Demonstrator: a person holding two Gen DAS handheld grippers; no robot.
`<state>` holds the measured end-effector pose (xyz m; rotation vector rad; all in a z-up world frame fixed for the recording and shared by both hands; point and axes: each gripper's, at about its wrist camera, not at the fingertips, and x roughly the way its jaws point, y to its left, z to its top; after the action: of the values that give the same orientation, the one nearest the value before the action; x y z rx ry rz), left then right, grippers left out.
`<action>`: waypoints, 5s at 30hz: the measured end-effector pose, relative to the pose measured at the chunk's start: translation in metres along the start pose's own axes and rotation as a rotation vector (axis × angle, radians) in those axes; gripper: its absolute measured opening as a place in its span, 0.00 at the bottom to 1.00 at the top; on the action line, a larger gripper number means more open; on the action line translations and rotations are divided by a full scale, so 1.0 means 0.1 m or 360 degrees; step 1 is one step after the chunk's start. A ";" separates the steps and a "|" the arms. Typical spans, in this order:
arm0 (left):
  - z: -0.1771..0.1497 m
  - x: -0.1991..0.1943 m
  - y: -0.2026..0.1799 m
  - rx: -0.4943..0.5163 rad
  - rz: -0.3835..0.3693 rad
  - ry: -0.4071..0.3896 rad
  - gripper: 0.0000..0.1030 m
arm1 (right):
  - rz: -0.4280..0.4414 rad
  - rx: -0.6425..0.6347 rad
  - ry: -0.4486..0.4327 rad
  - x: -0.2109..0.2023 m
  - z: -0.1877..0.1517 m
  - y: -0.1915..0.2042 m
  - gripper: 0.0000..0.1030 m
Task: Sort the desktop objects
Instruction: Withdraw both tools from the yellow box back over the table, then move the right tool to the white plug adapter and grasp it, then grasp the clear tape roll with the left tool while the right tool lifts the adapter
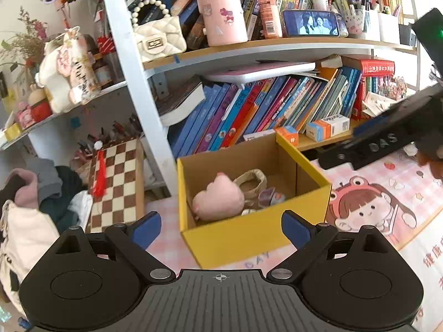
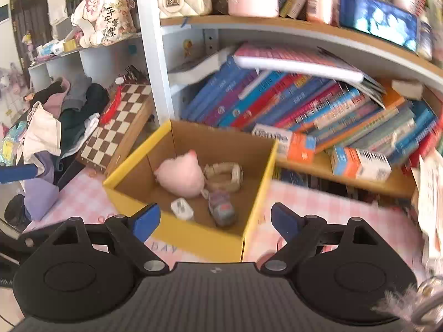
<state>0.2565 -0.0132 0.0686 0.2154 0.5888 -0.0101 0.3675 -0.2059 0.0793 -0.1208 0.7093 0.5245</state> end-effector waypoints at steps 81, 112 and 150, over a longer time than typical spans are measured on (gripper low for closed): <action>-1.39 -0.09 0.03 -0.0234 -0.0007 0.0225 0.93 | -0.0190 0.0089 0.0304 0.30 -1.73 0.90 0.77; -1.26 0.10 0.02 -0.0364 0.0118 0.0278 0.93 | 0.0026 -0.0075 0.0361 0.81 -1.63 0.81 0.41; -1.16 0.59 -0.03 -0.0708 0.0092 0.0347 0.41 | -0.0058 -0.0019 0.0356 0.36 -1.78 0.35 0.41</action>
<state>0.2418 0.0107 -0.0582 -0.2017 0.7850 0.2007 0.2675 -0.2102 -0.0764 -0.2052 0.9208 0.4845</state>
